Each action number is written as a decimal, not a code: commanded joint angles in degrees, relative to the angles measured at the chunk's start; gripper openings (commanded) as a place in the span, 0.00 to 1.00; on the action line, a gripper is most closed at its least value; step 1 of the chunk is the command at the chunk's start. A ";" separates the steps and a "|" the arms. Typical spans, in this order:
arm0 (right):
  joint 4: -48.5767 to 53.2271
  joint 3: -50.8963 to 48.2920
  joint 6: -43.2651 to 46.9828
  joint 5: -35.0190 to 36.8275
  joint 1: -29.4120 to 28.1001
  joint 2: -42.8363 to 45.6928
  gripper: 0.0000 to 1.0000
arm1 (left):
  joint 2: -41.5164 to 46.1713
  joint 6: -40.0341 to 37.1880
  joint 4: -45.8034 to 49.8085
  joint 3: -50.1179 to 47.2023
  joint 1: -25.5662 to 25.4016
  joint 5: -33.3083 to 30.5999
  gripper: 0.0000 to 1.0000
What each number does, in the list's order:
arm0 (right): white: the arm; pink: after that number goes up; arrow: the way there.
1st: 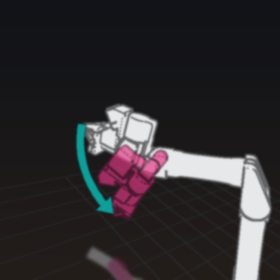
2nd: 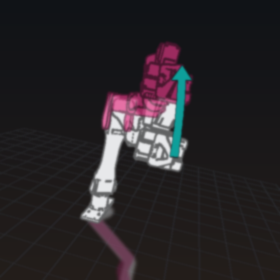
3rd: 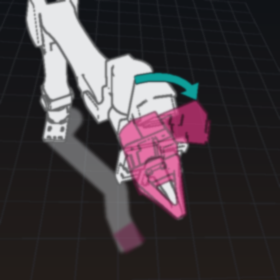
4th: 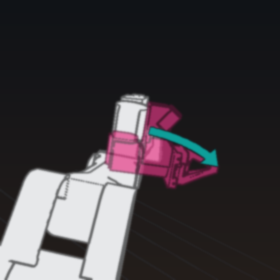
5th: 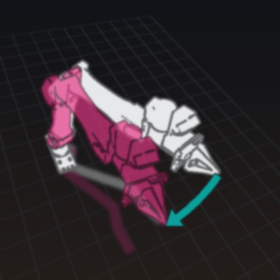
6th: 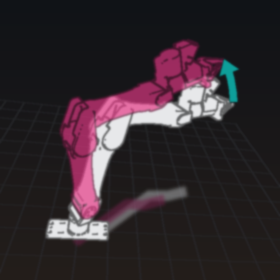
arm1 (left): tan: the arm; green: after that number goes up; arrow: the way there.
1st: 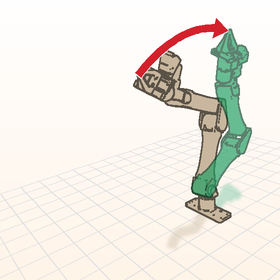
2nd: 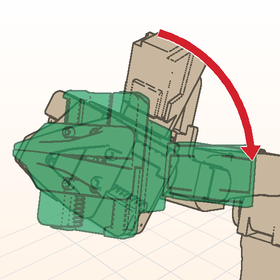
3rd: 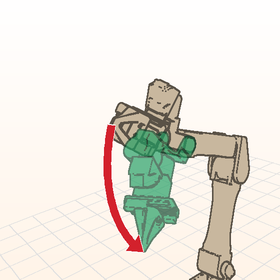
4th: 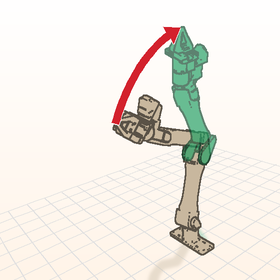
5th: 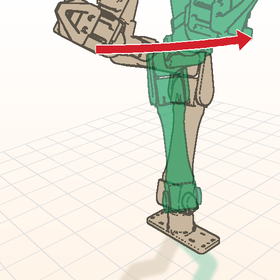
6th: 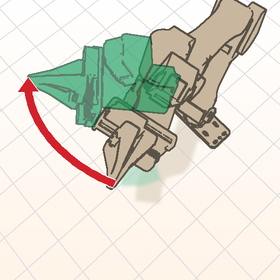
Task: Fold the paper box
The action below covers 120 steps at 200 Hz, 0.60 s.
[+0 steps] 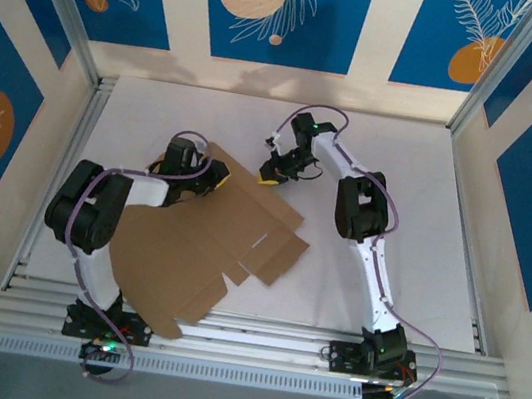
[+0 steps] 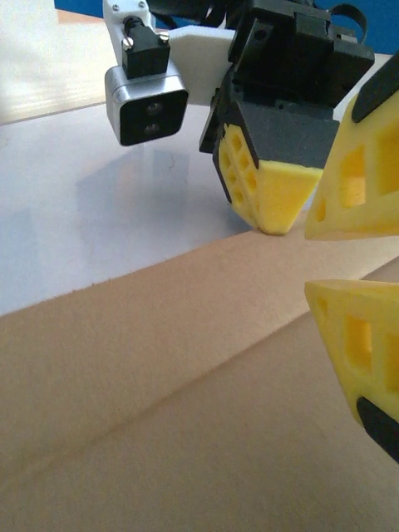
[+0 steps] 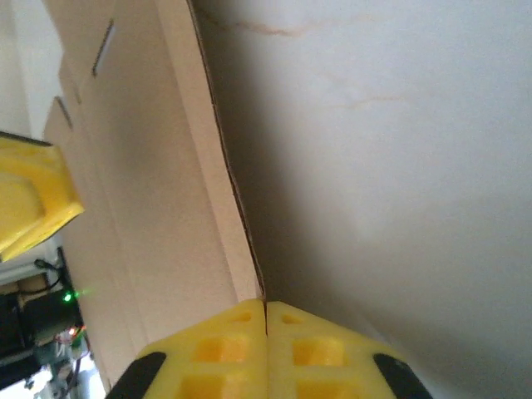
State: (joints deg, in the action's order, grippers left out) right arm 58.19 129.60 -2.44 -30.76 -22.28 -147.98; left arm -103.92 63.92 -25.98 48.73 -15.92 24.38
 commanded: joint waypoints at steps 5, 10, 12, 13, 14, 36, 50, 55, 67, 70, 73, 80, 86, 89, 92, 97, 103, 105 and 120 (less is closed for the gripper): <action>-1.84 -1.92 2.44 13.56 -0.85 9.66 0.00 | 3.93 -1.08 1.04 -0.27 2.05 -0.12 0.21; -2.49 -2.53 3.01 15.45 -1.23 10.65 0.00 | 4.58 -1.20 1.54 -0.07 2.36 -0.16 0.21; -2.61 -2.78 3.24 16.26 -1.31 11.21 0.00 | 4.84 -1.31 1.63 0.13 2.49 -0.18 0.21; -2.80 -2.86 3.32 16.57 -1.33 11.44 0.00 | 4.98 -1.37 1.89 0.27 2.48 -0.15 0.21; -2.99 -2.95 3.41 16.90 -1.39 11.68 0.00 | 5.15 -1.44 1.98 0.38 2.48 -0.14 0.21; -7.46 -6.68 4.90 23.33 -2.30 17.00 0.00 | 7.52 -3.08 7.60 3.03 3.22 -1.26 0.31; -9.33 -7.75 6.46 28.61 -3.05 19.64 0.00 | 8.36 -3.35 10.50 4.52 3.29 -2.31 0.37; -9.60 -7.91 7.20 30.05 -3.28 20.35 0.00 | 8.17 -3.09 10.83 5.10 3.27 -2.21 0.40; -10.36 -8.23 8.76 33.43 -4.14 21.83 0.00 | 7.45 -2.20 8.99 6.44 3.24 -0.74 0.44; -10.63 -8.35 9.17 34.72 -4.48 22.08 0.00 | 7.25 -1.71 8.31 6.73 3.24 -0.35 0.44; -10.91 -8.54 9.57 36.05 -4.77 22.39 0.00 | 7.09 -1.32 7.52 6.99 3.26 0.02 0.45; -11.68 -9.18 10.62 38.96 -5.65 23.14 0.00 | 6.64 -0.30 5.65 7.72 3.22 1.06 0.48; -12.75 -9.95 11.75 41.49 -6.43 23.83 0.00 | 6.29 0.48 3.78 8.46 3.11 1.77 0.50; -13.34 -10.52 12.25 42.83 -6.84 24.26 0.00 | 6.08 0.86 2.98 8.85 3.03 2.15 0.51; -14.10 -11.04 12.68 44.31 -7.27 24.64 0.00 | 5.85 1.24 2.24 9.29 2.96 2.42 0.51; -15.60 -12.13 13.45 46.68 -8.02 25.22 0.00 | 5.44 1.97 1.22 9.95 2.92 2.94 0.53; -17.31 -13.29 14.44 49.70 -8.78 26.13 0.00 | 4.70 2.97 -0.31 10.86 2.84 3.52 0.54; -17.92 -13.67 14.75 50.68 -9.04 26.44 0.00 | 4.47 3.34 -0.83 11.08 2.83 3.73 0.55; -22.63 -16.57 17.61 56.49 -10.85 28.43 0.00 | 2.49 6.54 -4.99 12.98 2.83 4.37 0.59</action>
State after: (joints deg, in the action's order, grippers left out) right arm 43.29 117.05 8.75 11.60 -30.17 -122.98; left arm -98.45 65.76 -23.07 57.93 -13.17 25.80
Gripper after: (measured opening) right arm 0.066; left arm 0.570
